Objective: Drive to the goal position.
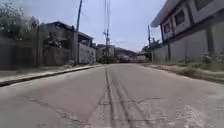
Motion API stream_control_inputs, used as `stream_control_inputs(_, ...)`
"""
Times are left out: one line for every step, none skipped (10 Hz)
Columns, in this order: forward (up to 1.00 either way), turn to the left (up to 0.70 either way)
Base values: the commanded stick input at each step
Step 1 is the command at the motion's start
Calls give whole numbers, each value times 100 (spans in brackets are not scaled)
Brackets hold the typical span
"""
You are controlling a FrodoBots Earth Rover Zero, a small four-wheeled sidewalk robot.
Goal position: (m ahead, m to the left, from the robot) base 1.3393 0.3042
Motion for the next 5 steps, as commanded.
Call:
stream_control_inputs(100, -40)
stream_control_inputs(100, -40)
stream_control_inputs(100, -29)
stream_control_inputs(100, -13)
stream_control_inputs(100, 0)
